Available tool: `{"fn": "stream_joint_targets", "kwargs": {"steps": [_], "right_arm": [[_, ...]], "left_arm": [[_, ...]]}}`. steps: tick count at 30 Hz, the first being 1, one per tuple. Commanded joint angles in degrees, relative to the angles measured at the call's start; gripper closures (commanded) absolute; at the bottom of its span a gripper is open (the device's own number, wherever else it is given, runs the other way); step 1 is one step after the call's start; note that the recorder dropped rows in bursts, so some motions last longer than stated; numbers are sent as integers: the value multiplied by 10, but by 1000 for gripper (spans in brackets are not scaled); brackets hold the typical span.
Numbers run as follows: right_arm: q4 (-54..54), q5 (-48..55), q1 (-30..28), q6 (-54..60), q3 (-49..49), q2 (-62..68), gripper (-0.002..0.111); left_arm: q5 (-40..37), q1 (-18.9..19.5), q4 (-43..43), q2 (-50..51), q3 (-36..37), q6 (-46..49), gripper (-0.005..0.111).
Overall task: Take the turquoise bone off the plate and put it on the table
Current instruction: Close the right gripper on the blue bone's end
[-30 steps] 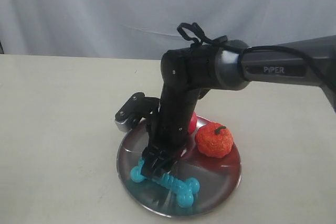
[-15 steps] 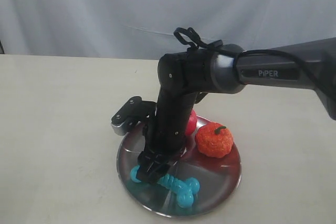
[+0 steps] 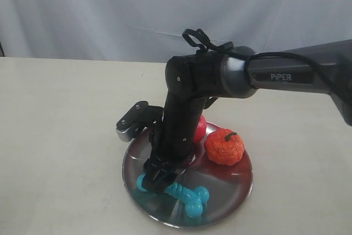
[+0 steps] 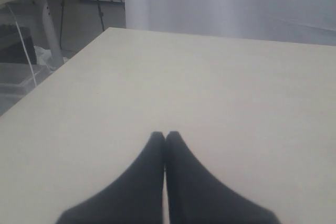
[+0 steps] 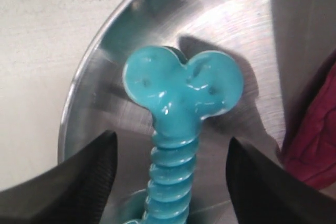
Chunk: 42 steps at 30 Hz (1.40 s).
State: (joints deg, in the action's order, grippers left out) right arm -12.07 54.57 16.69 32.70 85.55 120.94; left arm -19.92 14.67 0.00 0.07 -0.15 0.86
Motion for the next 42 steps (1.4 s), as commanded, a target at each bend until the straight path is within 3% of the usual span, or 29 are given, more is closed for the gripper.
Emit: {"fn": "stream_joint_targets", "kwargs": {"steps": [1, 9, 17, 25, 27, 32, 35, 42], "right_arm": [[-2, -1, 1, 1, 4, 1, 50], [2, 10, 1, 1, 4, 32, 50], [2, 8, 1, 1, 4, 39, 63], [2, 8, 1, 1, 4, 39, 63], [2, 8, 1, 5, 4, 39, 68], [3, 8, 1, 11, 4, 39, 96], [3, 8, 1, 11, 4, 36, 106], [3, 8, 1, 7, 4, -7, 107]], "left_arm": [[3, 0, 0, -1, 1, -2, 107], [3, 0, 0, -1, 1, -2, 107], [3, 0, 0, -1, 1, -2, 107], [3, 0, 0, -1, 1, -2, 107], [3, 0, 0, -1, 1, -2, 107], [3, 0, 0, -1, 1, -2, 107], [3, 0, 0, -1, 1, -2, 107], [3, 0, 0, -1, 1, -2, 107]]}}
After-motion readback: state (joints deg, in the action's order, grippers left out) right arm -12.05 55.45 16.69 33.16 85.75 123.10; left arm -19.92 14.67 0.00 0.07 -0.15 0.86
